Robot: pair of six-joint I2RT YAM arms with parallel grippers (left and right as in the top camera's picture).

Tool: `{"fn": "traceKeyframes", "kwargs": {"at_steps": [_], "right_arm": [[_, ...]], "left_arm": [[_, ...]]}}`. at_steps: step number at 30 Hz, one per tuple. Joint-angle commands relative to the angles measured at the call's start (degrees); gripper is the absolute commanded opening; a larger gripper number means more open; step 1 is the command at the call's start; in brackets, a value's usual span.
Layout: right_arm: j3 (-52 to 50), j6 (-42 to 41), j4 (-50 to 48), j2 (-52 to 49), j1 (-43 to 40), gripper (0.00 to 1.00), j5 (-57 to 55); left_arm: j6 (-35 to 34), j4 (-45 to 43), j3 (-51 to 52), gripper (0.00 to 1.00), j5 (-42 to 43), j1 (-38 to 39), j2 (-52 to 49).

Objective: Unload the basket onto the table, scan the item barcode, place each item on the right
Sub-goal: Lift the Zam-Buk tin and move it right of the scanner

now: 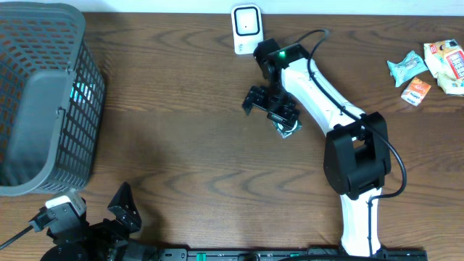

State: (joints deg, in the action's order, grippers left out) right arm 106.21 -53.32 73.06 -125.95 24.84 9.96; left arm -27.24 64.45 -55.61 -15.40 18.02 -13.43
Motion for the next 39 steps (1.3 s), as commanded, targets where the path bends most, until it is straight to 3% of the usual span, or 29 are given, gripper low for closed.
{"fn": "traceKeyframes", "kwargs": {"at_steps": [1, 7, 13, 16, 30, 35, 39], "right_arm": [[0.0, -11.6, 0.8, 0.9, -0.5, 0.98, -9.5], [0.0, -19.5, 1.1, 0.8, -1.3, 0.99, -17.0], [-0.4, -19.5, 1.2, -0.1, -3.2, 0.98, -18.6], [-1.3, -19.5, 1.0, -0.5, -4.0, 0.91, -17.9], [-11.9, -14.7, -11.2, -0.5, -4.4, 0.92, -10.6], [-15.3, -14.7, -13.0, -0.5, -4.5, 0.75, -10.4], [-15.7, -10.9, -13.7, -0.5, -4.2, 0.72, -9.8]], "left_arm": [[-0.5, 0.0, 0.3, 0.98, -1.0, -0.2, 0.1], [-0.5, 0.0, 0.3, 0.98, -1.0, -0.2, 0.1], [-0.5, 0.0, 0.3, 0.97, -1.0, -0.2, 0.1], [-0.5, 0.0, 0.3, 0.98, -1.0, -0.2, 0.1], [-0.5, 0.0, 0.3, 0.98, -1.0, -0.2, 0.1], [-0.5, 0.0, 0.3, 0.98, -1.0, -0.2, 0.1], [-0.5, 0.0, 0.3, 0.98, -1.0, -0.2, 0.1]]}}
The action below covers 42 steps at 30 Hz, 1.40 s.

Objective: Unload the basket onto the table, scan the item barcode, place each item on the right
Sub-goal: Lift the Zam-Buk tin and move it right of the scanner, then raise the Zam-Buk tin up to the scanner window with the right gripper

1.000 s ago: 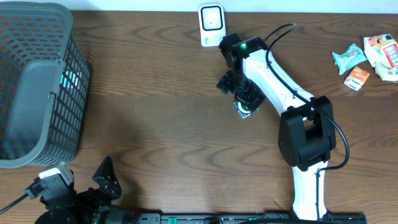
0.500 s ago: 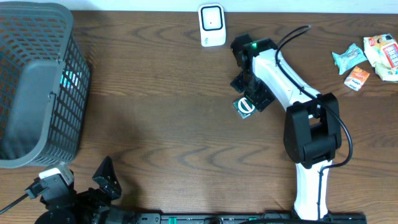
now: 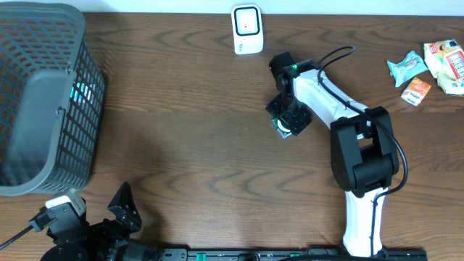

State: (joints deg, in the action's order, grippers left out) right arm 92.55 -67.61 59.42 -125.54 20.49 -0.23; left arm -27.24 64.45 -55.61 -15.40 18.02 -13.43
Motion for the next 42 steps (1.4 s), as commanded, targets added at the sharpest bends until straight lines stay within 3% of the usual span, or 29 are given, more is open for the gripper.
{"fn": "traceKeyframes", "kwargs": {"at_steps": [1, 5, 13, 18, 23, 33, 42], "right_arm": [[-2.0, 4.7, -0.4, -1.0, 0.3, 0.70, 0.4], [-2.0, 9.7, -1.8, -1.0, 0.6, 0.60, 1.6], [-1.8, 17.0, -2.1, -0.9, 0.6, 0.61, 2.3], [-1.3, 29.7, -2.4, -0.8, 0.6, 0.61, 3.9], [-0.1, 31.5, -2.4, -0.8, 0.6, 0.60, 4.6], [10.1, 43.2, -0.1, -0.8, 1.3, 0.56, 7.5], [21.6, 48.9, -0.6, -0.8, 1.4, 0.56, 7.4]], "left_arm": [[-0.5, 0.0, 0.3, 0.98, -1.0, -0.2, 0.1], [-0.5, 0.0, 0.3, 0.98, -1.0, -0.2, 0.1], [-0.5, 0.0, 0.3, 0.98, -1.0, -0.2, 0.1], [-0.5, 0.0, 0.3, 0.98, -1.0, -0.2, 0.1], [-0.5, 0.0, 0.3, 0.97, -1.0, -0.2, 0.1], [-0.5, 0.0, 0.3, 0.98, -1.0, -0.2, 0.1], [-0.5, 0.0, 0.3, 0.98, -1.0, -0.2, 0.1]]}}
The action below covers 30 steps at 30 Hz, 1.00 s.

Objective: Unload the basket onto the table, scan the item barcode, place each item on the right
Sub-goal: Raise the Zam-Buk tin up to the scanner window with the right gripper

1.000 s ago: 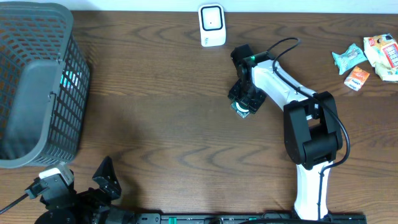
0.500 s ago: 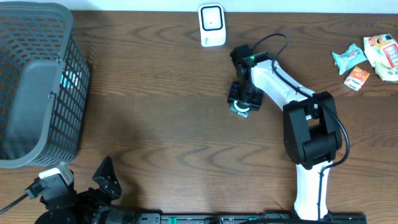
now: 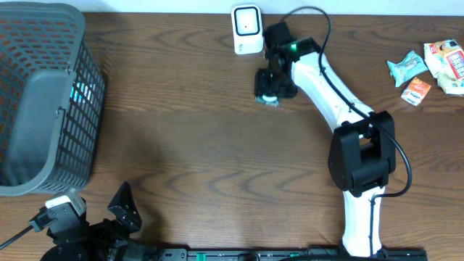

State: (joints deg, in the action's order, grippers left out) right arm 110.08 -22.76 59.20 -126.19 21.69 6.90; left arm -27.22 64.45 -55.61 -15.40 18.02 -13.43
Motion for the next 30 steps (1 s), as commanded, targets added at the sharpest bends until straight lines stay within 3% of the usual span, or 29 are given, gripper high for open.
{"fn": "traceKeyframes", "kwargs": {"at_steps": [1, 6, 23, 30], "right_arm": [[5.4, 5.0, -0.9, -0.1, 0.2, 0.56, 0.3], [8.4, 9.1, -7.3, -0.1, 0.2, 0.57, -3.0], [8.4, 7.3, -46.8, -5.4, 0.6, 0.56, -9.1], [8.4, 7.4, -58.0, -10.3, 1.6, 0.54, -13.4]], "left_arm": [[-0.5, 0.0, 0.3, 0.98, -1.0, -0.2, 0.1], [-0.5, 0.0, 0.3, 0.98, -1.0, -0.2, 0.1], [-0.5, 0.0, 0.3, 0.97, -1.0, -0.2, 0.1], [-0.5, 0.0, 0.3, 0.98, -1.0, -0.2, 0.1]]}}
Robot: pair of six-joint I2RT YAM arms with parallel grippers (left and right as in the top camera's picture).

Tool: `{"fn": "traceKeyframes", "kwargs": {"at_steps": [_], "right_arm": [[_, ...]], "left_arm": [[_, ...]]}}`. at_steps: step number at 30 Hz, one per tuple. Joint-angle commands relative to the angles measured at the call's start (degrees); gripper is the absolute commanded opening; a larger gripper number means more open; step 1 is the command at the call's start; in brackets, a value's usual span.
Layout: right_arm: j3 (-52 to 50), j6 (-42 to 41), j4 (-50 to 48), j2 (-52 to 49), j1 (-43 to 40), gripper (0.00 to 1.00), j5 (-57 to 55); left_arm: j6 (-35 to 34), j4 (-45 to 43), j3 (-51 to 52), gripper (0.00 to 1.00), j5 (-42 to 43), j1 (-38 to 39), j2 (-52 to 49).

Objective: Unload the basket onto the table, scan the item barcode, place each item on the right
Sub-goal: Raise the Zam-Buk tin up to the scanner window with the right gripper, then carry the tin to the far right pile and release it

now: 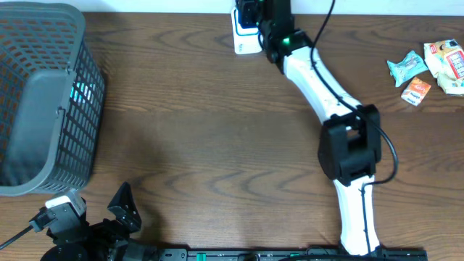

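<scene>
The white barcode scanner [244, 45] stands at the table's far edge, centre. My right gripper [251, 13] hangs directly over its face and covers the upper half. It is shut on the small silvery-green packet, which is hidden under the fingers. The white right arm [319, 80] stretches from the near side up to the scanner. At the near left corner my left gripper [125, 206] rests low, open and holding nothing.
A grey mesh basket [81, 123] fills the left side of the table. Several snack packets [433, 67] lie at the far right edge. The right arm's black joint [350, 145] sits right of centre.
My right gripper has moved with the packet from just below and right of the scanner to directly over its face. The left arm has not moved.
My right gripper first held the packet low over mid-table, below the scanner. Then it stood slightly further right with the packet turned. Later it was close beside the scanner's lower right, and now it covers the scanner's face.
</scene>
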State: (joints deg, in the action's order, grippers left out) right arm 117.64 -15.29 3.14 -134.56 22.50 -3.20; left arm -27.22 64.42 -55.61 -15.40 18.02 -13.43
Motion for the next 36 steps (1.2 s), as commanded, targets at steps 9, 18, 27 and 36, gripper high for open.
{"fn": "traceKeyframes", "kwargs": {"at_steps": [9, 18, 27, 36], "right_arm": [[0.8, -1.4, -6.6, -5.3, 0.9, 0.55, -7.0], [3.3, -1.4, -4.1, -5.2, -0.5, 0.57, -10.4], [18.8, -2.9, 19.6, -5.2, -7.2, 0.57, -13.2], [27.1, 1.5, 52.4, -5.3, -23.2, 0.54, -13.5]], "left_arm": [[-0.5, 0.0, 0.3, 0.98, -1.0, -0.2, 0.1], [-0.5, 0.0, 0.3, 0.98, -1.0, -0.2, 0.1], [-0.5, 0.0, 0.3, 0.98, -1.0, -0.2, 0.1], [-0.5, 0.0, 0.3, 0.98, -1.0, -0.2, 0.1]]}}
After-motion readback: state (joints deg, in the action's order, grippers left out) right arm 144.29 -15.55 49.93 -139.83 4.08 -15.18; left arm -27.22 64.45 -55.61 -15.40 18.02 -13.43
